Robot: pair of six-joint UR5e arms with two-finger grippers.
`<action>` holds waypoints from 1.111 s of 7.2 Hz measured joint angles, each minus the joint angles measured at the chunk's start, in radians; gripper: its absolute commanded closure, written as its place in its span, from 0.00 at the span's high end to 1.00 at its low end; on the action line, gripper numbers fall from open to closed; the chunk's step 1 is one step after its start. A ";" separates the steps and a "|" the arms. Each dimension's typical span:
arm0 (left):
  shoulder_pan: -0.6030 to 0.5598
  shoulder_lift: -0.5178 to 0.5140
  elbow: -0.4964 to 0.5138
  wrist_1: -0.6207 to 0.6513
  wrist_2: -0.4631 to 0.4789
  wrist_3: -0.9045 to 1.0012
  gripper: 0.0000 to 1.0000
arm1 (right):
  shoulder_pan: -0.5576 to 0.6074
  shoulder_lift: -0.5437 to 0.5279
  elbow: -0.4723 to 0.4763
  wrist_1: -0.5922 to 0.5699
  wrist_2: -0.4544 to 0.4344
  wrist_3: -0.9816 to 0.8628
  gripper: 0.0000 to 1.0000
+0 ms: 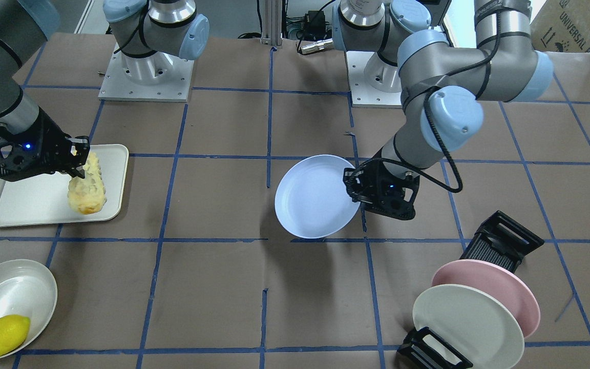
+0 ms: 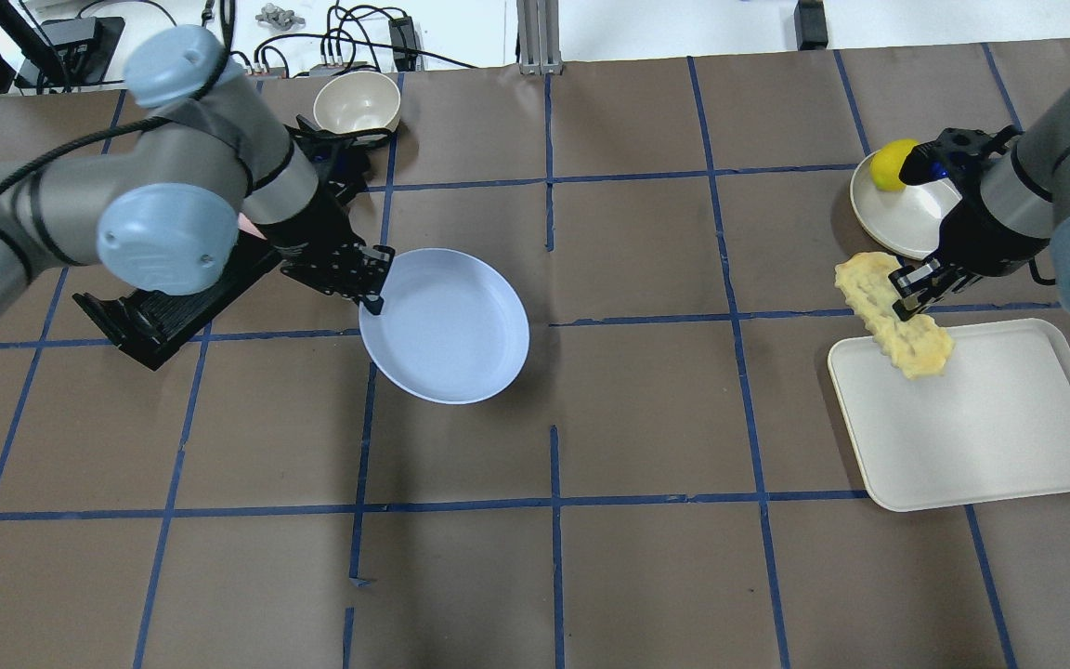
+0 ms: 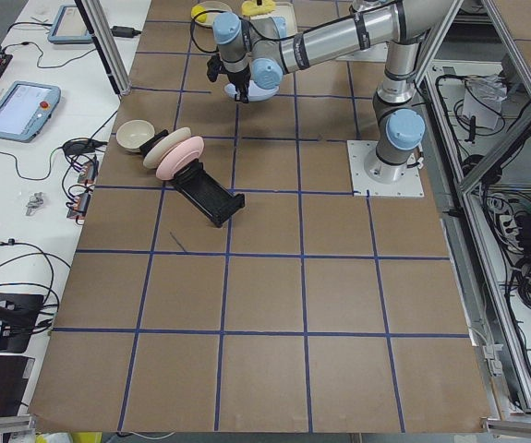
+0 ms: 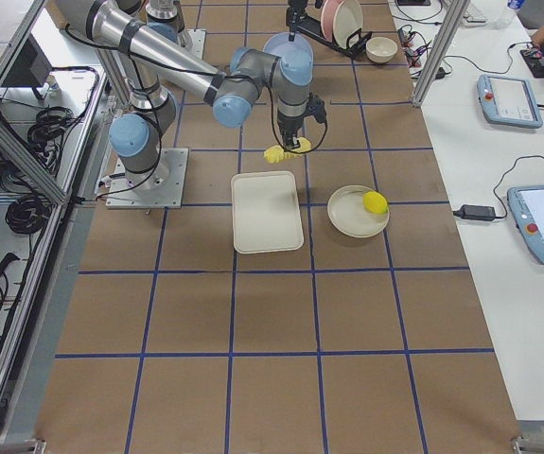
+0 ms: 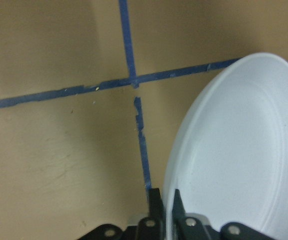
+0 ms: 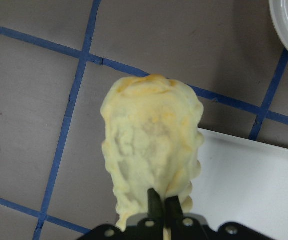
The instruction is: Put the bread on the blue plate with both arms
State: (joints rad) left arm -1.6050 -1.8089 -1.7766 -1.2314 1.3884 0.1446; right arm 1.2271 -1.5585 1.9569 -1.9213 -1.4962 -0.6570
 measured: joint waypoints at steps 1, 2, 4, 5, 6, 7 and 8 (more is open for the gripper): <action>-0.048 -0.042 -0.002 0.075 -0.001 -0.056 0.04 | 0.000 0.000 -0.003 0.004 0.010 0.008 0.09; -0.085 -0.084 -0.003 0.141 -0.009 -0.100 0.04 | 0.004 -0.001 -0.009 0.011 0.017 0.017 0.09; -0.120 -0.132 -0.004 0.220 -0.049 -0.159 0.07 | 0.073 -0.009 -0.030 0.028 0.021 0.093 0.12; -0.125 -0.145 -0.004 0.252 -0.076 -0.168 0.50 | 0.161 -0.019 -0.053 0.031 0.017 0.160 0.11; -0.126 -0.154 -0.004 0.285 -0.087 -0.170 0.92 | 0.265 -0.022 -0.076 0.031 0.017 0.238 0.12; -0.122 -0.151 -0.006 0.305 -0.087 -0.169 1.00 | 0.348 -0.018 -0.087 0.027 0.023 0.311 0.12; -0.106 -0.137 -0.004 0.304 -0.083 -0.168 1.00 | 0.404 -0.005 -0.091 0.018 0.033 0.357 0.12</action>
State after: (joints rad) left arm -1.7109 -1.9458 -1.7803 -0.9273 1.3053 -0.0238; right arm 1.6311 -1.5637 1.8658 -1.9031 -1.4632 -0.3004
